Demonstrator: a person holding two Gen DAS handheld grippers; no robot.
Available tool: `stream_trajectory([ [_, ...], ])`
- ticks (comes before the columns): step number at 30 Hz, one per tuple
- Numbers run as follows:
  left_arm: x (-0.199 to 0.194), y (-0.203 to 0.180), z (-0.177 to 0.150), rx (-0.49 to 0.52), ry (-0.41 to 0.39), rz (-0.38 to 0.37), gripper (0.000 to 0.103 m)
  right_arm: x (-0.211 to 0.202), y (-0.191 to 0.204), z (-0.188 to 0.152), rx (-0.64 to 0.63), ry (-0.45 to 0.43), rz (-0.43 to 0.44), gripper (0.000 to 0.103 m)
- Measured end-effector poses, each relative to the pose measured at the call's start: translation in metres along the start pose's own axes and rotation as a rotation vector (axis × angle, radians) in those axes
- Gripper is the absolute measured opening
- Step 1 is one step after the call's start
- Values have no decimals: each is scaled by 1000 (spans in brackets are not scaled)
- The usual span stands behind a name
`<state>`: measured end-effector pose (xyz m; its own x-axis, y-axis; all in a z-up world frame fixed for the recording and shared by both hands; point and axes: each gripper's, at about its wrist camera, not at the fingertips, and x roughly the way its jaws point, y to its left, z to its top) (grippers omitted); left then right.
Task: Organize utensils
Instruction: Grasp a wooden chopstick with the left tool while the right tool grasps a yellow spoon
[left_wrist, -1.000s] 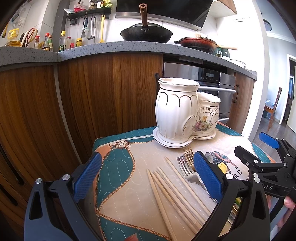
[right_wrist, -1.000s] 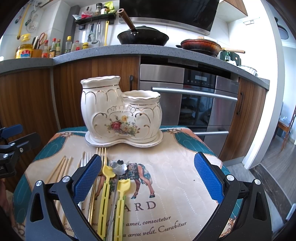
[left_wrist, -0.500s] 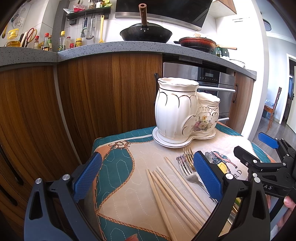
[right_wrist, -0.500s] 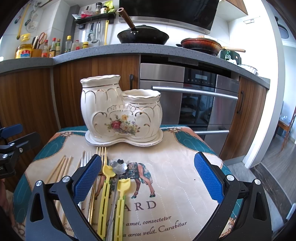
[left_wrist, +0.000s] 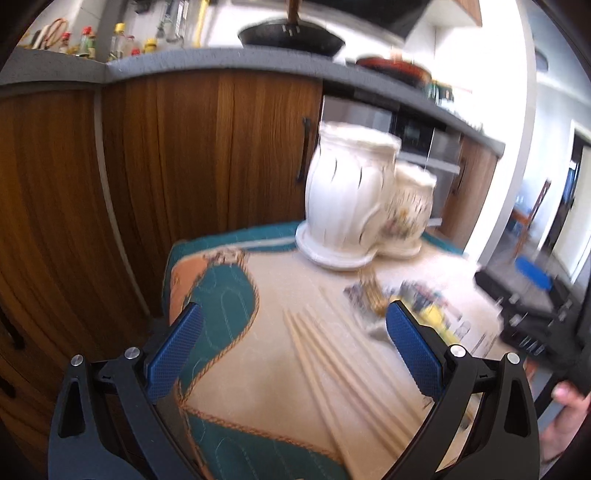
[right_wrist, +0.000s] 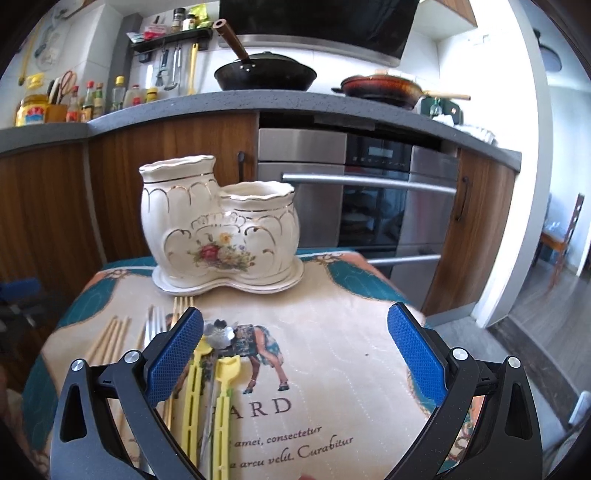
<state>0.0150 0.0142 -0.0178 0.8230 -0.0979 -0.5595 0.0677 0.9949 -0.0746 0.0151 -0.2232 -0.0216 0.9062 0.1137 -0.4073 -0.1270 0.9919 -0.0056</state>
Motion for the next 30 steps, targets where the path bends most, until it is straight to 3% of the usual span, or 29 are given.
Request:
stream_trajectory([
  [6,15,-12,-17,128,150,85,97,6,-9,0,11,74,35,99],
  [11,14,-12,-21,155,221,92,88,11,-19,6,12,166,84,99],
  [17,3,-18,-15,208,280,93,88,5,-20,9,-1,282,189,99],
  [23,7,-16,-16,202,352,65,88,2,-4,0,-126,346,174,95],
  [26,13,-12,-18,203,365,65,84,5,0,-1,-144,373,183,80],
  [30,18,-10,-20,201,381,48,63,10,4,-5,-148,419,230,60],
])
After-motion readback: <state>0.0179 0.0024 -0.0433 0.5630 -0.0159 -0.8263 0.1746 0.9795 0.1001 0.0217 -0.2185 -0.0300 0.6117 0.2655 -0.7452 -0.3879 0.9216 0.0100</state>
